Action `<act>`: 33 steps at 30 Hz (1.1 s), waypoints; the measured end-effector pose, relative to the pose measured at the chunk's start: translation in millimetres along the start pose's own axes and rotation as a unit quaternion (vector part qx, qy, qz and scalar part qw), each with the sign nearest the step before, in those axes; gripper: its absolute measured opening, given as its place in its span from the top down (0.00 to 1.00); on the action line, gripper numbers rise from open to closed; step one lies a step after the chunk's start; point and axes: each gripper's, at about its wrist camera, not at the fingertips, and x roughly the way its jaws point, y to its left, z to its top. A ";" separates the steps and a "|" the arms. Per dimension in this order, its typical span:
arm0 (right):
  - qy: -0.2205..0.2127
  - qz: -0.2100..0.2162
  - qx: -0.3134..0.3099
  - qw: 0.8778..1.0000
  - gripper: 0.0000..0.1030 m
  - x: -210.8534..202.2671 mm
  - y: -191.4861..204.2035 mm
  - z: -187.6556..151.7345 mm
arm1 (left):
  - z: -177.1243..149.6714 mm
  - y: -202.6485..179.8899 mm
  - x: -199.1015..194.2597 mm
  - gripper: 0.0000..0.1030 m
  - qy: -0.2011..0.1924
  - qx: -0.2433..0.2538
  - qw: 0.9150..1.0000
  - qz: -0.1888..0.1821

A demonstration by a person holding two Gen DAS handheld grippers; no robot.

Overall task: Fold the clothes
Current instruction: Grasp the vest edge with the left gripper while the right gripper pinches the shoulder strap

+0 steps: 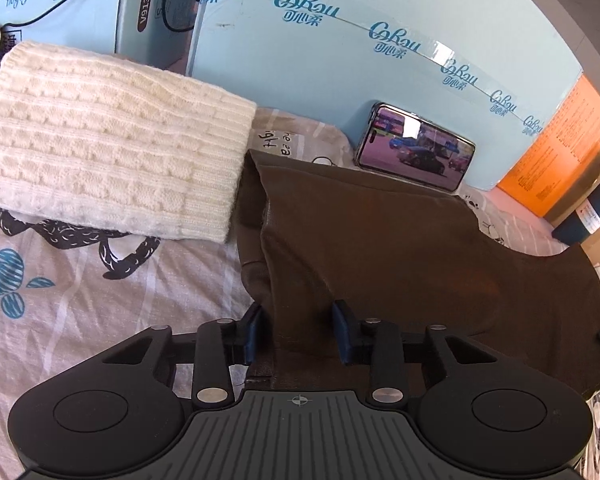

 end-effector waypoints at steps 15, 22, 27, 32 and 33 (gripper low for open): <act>-0.070 -0.038 0.047 0.996 0.94 -84.7 -39.5 -15.5 | -17.7 -43.5 -15.1 0.77 0.013 0.118 0.993 -0.027; -0.090 -0.048 0.108 0.989 0.50 -75.7 -59.7 -17.4 | -15.2 -42.0 -17.9 0.69 0.012 0.116 0.993 -0.033; -0.099 -0.064 0.109 0.987 0.66 -68.9 -58.2 -9.7 | -14.7 -44.9 -10.8 0.69 0.007 0.124 0.992 -0.026; -0.113 -0.072 0.057 0.989 0.91 -71.3 -35.3 -8.4 | -12.4 -50.6 -6.7 0.70 -0.008 0.133 0.991 -0.017; -0.117 -0.066 0.043 0.990 0.92 -73.2 -28.5 -8.2 | -11.8 -51.7 -5.4 0.70 -0.009 0.137 0.990 -0.014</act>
